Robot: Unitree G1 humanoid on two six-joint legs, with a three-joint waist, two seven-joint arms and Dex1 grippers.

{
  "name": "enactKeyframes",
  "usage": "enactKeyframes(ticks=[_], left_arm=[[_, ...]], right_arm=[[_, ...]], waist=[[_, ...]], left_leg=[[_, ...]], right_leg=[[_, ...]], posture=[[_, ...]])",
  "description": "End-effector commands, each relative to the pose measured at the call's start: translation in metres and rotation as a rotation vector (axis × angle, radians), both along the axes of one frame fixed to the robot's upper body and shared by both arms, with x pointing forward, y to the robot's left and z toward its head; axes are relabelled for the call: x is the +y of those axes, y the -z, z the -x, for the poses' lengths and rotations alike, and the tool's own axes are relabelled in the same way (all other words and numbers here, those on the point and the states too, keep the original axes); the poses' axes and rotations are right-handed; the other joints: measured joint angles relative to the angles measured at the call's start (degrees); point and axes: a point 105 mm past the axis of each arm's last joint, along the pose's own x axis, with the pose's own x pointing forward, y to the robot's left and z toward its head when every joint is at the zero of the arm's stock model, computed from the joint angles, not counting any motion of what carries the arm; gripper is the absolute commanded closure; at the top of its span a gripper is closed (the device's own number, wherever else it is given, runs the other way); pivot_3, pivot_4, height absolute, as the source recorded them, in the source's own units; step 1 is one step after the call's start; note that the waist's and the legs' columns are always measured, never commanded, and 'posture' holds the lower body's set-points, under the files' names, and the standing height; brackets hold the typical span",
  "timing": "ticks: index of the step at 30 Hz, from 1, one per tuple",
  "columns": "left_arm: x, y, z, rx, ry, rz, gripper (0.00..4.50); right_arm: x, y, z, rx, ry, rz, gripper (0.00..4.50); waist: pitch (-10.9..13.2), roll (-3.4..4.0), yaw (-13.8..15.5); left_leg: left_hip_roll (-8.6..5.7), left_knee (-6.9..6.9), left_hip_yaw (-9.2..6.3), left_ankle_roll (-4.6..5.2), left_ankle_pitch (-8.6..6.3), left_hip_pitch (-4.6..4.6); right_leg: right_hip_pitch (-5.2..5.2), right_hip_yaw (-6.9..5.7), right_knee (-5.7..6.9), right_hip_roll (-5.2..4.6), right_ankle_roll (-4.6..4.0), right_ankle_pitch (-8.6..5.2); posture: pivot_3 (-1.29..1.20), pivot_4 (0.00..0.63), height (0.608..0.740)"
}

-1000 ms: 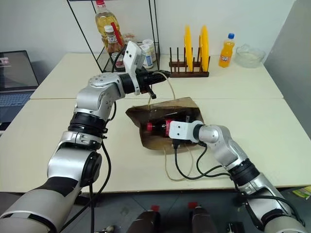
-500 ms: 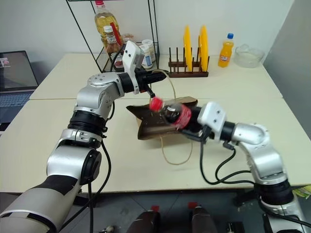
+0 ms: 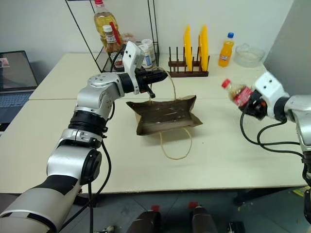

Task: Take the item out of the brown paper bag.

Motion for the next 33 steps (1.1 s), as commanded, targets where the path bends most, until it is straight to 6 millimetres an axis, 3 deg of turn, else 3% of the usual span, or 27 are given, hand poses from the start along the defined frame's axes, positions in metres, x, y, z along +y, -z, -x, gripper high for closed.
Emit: enactKeyframes(ticks=[1, 10, 18, 22, 27, 33], left_arm=[[-0.004, -0.023, 0.003, -0.075, 0.016, 0.008, 4.50], [0.002, -0.017, 0.005, -0.069, 0.002, 0.011, 4.50], [0.004, -0.020, 0.003, -0.077, -0.010, 0.015, 4.50], [0.002, -0.020, 0.003, -0.079, -0.009, 0.015, 4.50], [0.007, -0.025, -0.003, -0.102, -0.053, 0.023, 4.50], [0.019, -0.034, -0.020, -0.135, -0.157, 0.027, 3.01]], right_arm=[[0.002, -0.001, 0.000, 0.039, -0.095, 0.097, 1.36], [0.001, 0.040, -0.012, 0.201, -0.087, 0.071, 1.36], [-0.001, 0.051, -0.021, 0.194, -0.065, 0.055, 1.36], [0.001, 0.034, -0.023, 0.126, -0.075, 0.022, 0.02], [0.026, -0.002, -0.012, 0.006, -0.130, -0.081, 0.02], [0.059, -0.029, 0.006, -0.138, -0.121, -0.245, 0.00]], waist=[[0.03, 0.04, -0.24], [0.14, 0.20, -0.53], [0.13, 0.18, -0.61], [0.14, 0.19, -0.63], [0.14, 0.19, -0.62], [0.14, 0.19, -0.11]], left_leg=[[0.01, 0.00, 0.02, -0.03, 0.02, 0.00], [0.01, 0.02, -0.01, -0.18, 0.10, -0.01], [0.00, 0.07, -0.17, -0.18, 0.10, 0.03], [-0.01, 0.09, -0.17, -0.18, 0.10, 0.05], [0.00, 0.03, -0.18, -0.20, 0.09, -0.02], [-0.02, 0.06, -0.27, -0.19, 0.08, -0.05]], right_leg=[[0.00, -0.01, 0.00, 0.01, 0.00, 0.00], [-0.01, 0.01, 0.00, -0.01, 0.00, 0.00], [0.05, 0.00, 0.00, -0.02, 0.01, 0.01], [0.06, 0.01, 0.03, -0.02, 0.02, 0.01], [-0.04, 0.01, 0.02, -0.04, 0.02, 0.01], [-0.03, -0.05, 0.03, -0.04, 0.02, 0.01]], posture=[[0.00, 0.150, 0.740], [0.00, 0.150, 0.740], [0.00, 0.150, 0.740], [0.00, 0.150, 0.740], [0.00, 0.150, 0.740], [0.00, 0.150, 0.740]])
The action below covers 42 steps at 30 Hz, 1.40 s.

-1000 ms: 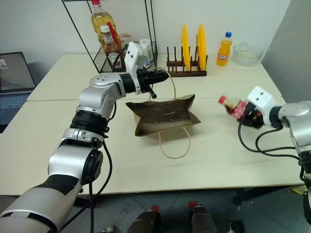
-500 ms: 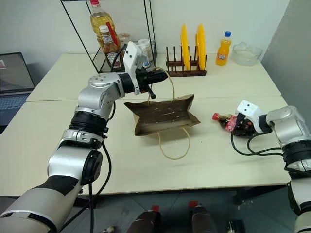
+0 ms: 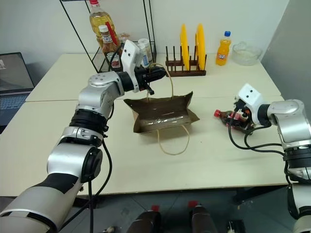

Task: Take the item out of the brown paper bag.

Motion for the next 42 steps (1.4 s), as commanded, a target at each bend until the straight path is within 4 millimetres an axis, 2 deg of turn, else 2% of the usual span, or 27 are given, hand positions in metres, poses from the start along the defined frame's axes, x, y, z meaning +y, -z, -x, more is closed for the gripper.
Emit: enactKeyframes(ticks=[1, 5, 9, 16, 20, 23, 26, 28, 30, 31, 32, 33, 36, 38, 42], left_arm=[[0.005, -0.026, -0.004, -0.093, -0.042, 0.002, 2.72], [0.010, -0.027, -0.007, -0.103, -0.067, -0.013, 1.44], [0.026, -0.032, -0.007, -0.110, -0.096, -0.014, 0.15], [0.069, -0.039, 0.001, -0.125, -0.194, -0.034, 0.07], [0.103, -0.031, 0.017, -0.106, -0.287, -0.018, 0.07], [0.125, -0.024, 0.038, -0.103, -0.351, 0.008, 0.07], [0.145, -0.005, 0.060, -0.139, -0.456, -0.046, 0.07], [0.155, 0.017, 0.076, -0.156, -0.518, -0.131, 0.07], [0.171, 0.051, 0.095, -0.068, -0.644, -0.088, 0.07], [0.172, 0.082, 0.110, 0.000, -0.679, -0.088, 0.07], [0.171, 0.101, 0.122, 0.044, -0.700, -0.091, 0.07], [0.166, 0.120, 0.135, 0.088, -0.717, -0.075, 0.07], [0.155, 0.159, 0.161, 0.187, -0.782, -0.029, 0.07], [0.135, 0.180, 0.179, 0.256, -0.760, -0.013, 0.07], [0.099, 0.195, 0.198, 0.328, -0.712, 0.018, 0.07]], right_arm=[[0.013, -0.019, 0.009, -0.103, 0.026, -0.082, 0.00], [0.013, -0.011, 0.009, -0.158, 0.099, -0.116, 0.00], [0.018, -0.004, 0.011, -0.222, 0.123, -0.152, 0.00], [0.029, 0.000, 0.014, -0.256, 0.139, -0.231, 0.00], [0.042, 0.006, 0.022, -0.264, 0.139, -0.309, 0.00], [0.046, 0.010, 0.029, -0.275, 0.159, -0.358, 0.00], [0.047, 0.017, 0.037, -0.286, 0.203, -0.405, 0.00], [0.050, 0.027, 0.046, -0.283, 0.208, -0.395, 0.00], [0.054, 0.038, 0.056, -0.256, 0.230, -0.427, 0.00], [0.054, 0.045, 0.061, -0.246, 0.266, -0.448, 0.00], [0.053, 0.049, 0.064, -0.241, 0.294, -0.461, 0.00], [0.051, 0.055, 0.066, -0.231, 0.336, -0.475, 0.00], [0.045, 0.074, 0.073, -0.186, 0.431, -0.483, 0.00], [0.040, 0.084, 0.078, -0.153, 0.503, -0.496, 0.00], [0.048, 0.094, 0.088, -0.111, 0.521, -0.499, 0.00]], waist=[[0.00, 0.00, 0.22], [0.00, 0.00, 0.59], [0.00, 0.00, 0.53], [-0.01, 0.01, 0.05], [-0.03, 0.05, -0.45], [-0.03, 0.04, -0.66], [-0.05, 0.06, -0.55], [-0.07, 0.08, -0.38], [-0.20, 0.19, -0.23], [-0.22, 0.22, -0.20], [-0.28, 0.26, -0.23], [-0.29, 0.27, -0.10], [-0.34, 0.16, 1.02], [-0.44, 0.13, 1.79], [-0.48, 0.16, 2.50]], left_leg=[[-0.01, 0.00, -0.01, 0.00, 0.00, 0.00], [-0.03, 0.01, 0.00, 0.01, 0.00, 0.00], [-0.02, 0.00, 0.00, 0.01, 0.00, 0.00], [-0.01, -0.02, -0.02, 0.01, 0.00, 0.01], [0.02, -0.04, -0.04, 0.00, 0.01, 0.04], [0.03, -0.03, -0.06, 0.01, 0.00, 0.02], [0.05, -0.05, -0.08, 0.00, 0.00, 0.05], [0.06, -0.07, -0.09, 0.00, 0.00, 0.07], [0.05, -0.08, -0.06, 0.00, 0.00, 0.11], [0.06, -0.10, -0.05, 0.01, -0.02, 0.16], [0.06, -0.11, -0.05, 0.03, -0.03, 0.16], [0.08, -0.12, 0.00, 0.17, -0.12, 0.19], [0.08, -0.03, -0.05, 0.23, -0.14, 0.18], [0.11, -0.04, -0.20, 0.25, -0.15, 0.22], [0.08, -0.05, -0.16, 0.28, -0.16, 0.27]], right_leg=[[0.00, 0.00, 0.00, 0.00, 0.00, 0.00], [0.01, 0.00, 0.02, 0.00, 0.00, 0.00], [-0.03, 0.01, 0.04, 0.01, 0.00, 0.00], [-0.05, 0.02, 0.08, 0.03, 0.00, 0.00], [-0.05, 0.03, 0.10, 0.04, -0.01, 0.00], [-0.07, 0.07, 0.12, 0.03, -0.01, 0.00], [-0.06, 0.07, 0.09, 0.03, -0.02, 0.01], [-0.03, 0.07, 0.06, 0.03, -0.03, 0.01], [0.00, 0.11, 0.06, 0.02, -0.03, 0.01], [0.04, 0.14, 0.06, 0.01, -0.04, 0.00], [0.06, 0.15, 0.04, 0.00, -0.04, 0.00], [0.06, 0.21, 0.02, 0.00, -0.04, 0.00], [0.12, 0.13, 0.05, 0.00, -0.04, 0.00], [0.24, 0.02, 0.00, 0.02, -0.04, 0.02], [0.34, -0.06, -0.01, 0.03, -0.03, 0.00]], posture=[[0.00, 0.150, 0.740], [0.00, 0.150, 0.740], [0.00, 0.150, 0.740], [0.00, 0.150, 0.740], [0.00, 0.150, 0.740], [0.00, 0.150, 0.740], [0.00, 0.150, 0.740], [0.00, 0.150, 0.740], [0.00, 0.150, 0.740], [0.00, 0.150, 0.740], [0.00, 0.150, 0.740], [0.00, 0.150, 0.740], [0.00, 0.150, 0.740], [0.00, 0.150, 0.740], [0.00, 0.150, 0.740]])
